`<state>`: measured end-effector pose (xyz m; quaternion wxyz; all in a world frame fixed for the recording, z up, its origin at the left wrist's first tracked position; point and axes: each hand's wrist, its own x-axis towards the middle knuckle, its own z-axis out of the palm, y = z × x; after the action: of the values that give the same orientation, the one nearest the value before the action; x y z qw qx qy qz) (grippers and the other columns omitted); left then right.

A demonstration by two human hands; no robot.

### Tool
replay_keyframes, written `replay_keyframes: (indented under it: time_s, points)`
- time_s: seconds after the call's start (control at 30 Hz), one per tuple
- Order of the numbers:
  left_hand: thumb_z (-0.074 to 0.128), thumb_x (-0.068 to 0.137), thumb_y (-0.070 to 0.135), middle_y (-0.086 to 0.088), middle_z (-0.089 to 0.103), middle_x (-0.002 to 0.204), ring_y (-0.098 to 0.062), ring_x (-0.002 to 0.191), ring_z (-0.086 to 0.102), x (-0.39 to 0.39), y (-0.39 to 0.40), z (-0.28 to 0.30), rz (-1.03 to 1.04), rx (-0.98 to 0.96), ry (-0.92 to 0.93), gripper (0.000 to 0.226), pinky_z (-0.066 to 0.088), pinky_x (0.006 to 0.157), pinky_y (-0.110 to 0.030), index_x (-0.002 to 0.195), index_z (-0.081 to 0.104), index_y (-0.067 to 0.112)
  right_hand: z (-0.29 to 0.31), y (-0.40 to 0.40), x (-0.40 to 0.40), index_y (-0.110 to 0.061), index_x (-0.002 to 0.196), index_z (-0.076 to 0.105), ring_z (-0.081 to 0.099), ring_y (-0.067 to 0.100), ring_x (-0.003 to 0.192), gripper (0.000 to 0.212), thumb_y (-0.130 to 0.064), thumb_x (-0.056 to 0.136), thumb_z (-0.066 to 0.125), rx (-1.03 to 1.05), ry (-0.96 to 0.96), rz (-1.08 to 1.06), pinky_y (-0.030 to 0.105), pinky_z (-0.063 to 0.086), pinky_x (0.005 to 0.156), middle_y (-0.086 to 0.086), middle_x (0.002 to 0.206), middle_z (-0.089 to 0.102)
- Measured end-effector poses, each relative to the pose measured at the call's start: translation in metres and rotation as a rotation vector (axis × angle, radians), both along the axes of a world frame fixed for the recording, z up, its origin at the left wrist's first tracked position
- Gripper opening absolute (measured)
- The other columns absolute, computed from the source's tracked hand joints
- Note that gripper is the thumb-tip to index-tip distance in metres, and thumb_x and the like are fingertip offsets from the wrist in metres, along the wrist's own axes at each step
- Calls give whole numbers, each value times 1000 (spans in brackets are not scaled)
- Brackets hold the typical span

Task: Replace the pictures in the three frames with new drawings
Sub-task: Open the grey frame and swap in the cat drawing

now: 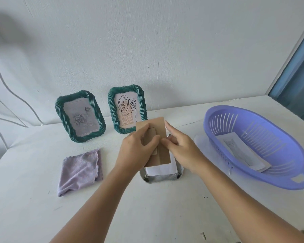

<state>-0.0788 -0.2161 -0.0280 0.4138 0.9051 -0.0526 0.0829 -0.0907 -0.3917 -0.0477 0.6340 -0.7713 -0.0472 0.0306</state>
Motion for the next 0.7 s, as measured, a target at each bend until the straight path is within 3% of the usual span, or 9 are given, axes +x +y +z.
replay_keyframes:
  time_s: [0.07,0.13,0.2,0.27,0.33,0.47,0.53,0.63,0.7]
  points:
    - [64,92,52,3,59,95,-13,88,56,-1,0,-4,-20,2,-39,57,40,78,-22,145,53,33,-2,-2,-1,-42,156,29,69,9,107,62,-20,104,56,72,-10,-29,36,50,106,-7,102,76]
    - [59,97,47,2,53,107,-12,93,55,1,5,-8,-13,-41,-49,57,40,83,-21,151,44,35,-4,-6,-1,-42,156,31,69,11,112,62,-18,104,56,87,-8,-79,35,48,108,-2,110,76]
    - [56,101,42,4,55,118,-8,96,60,4,12,-10,-22,-91,19,62,43,82,-18,157,30,37,-6,-10,-1,-42,155,32,68,9,109,63,-20,103,58,74,-15,-142,33,46,110,0,107,74]
    - [56,103,36,11,66,114,-5,91,65,7,18,-12,-89,-135,116,65,47,77,-17,158,22,42,-4,-11,-2,-38,156,32,67,3,101,64,-17,103,58,89,-8,-144,21,46,101,-7,95,74]
    - [58,102,29,12,74,101,-8,87,69,8,23,-15,-173,-178,168,66,51,79,-24,155,25,49,-2,-11,-5,-37,157,30,68,2,103,65,-13,103,58,110,-3,-99,18,47,97,-10,97,76]
    - [65,99,24,2,76,93,-12,85,69,8,28,-17,-199,-257,199,67,52,85,-30,154,34,44,-3,-18,-7,-44,156,27,69,9,101,77,-11,98,65,50,16,-16,26,53,96,-14,107,74]
    - [69,96,22,-1,75,95,-10,83,70,7,29,-16,-212,-271,231,71,52,84,-24,155,33,40,-4,-22,-7,-43,156,25,69,8,95,81,-9,96,67,0,28,4,26,56,92,-17,99,72]
    - [74,92,18,0,73,91,-9,76,69,5,29,-15,-247,-243,271,80,50,72,-12,156,29,38,-7,-25,-6,-42,157,24,68,3,88,81,-10,96,68,-58,24,9,20,54,83,-18,92,68]
    - [74,92,18,2,71,87,-4,73,67,6,29,-16,-241,-212,274,81,47,69,-10,157,29,37,-8,-25,-6,-42,157,22,68,5,87,82,-14,96,69,-112,27,11,20,54,83,-14,96,68]
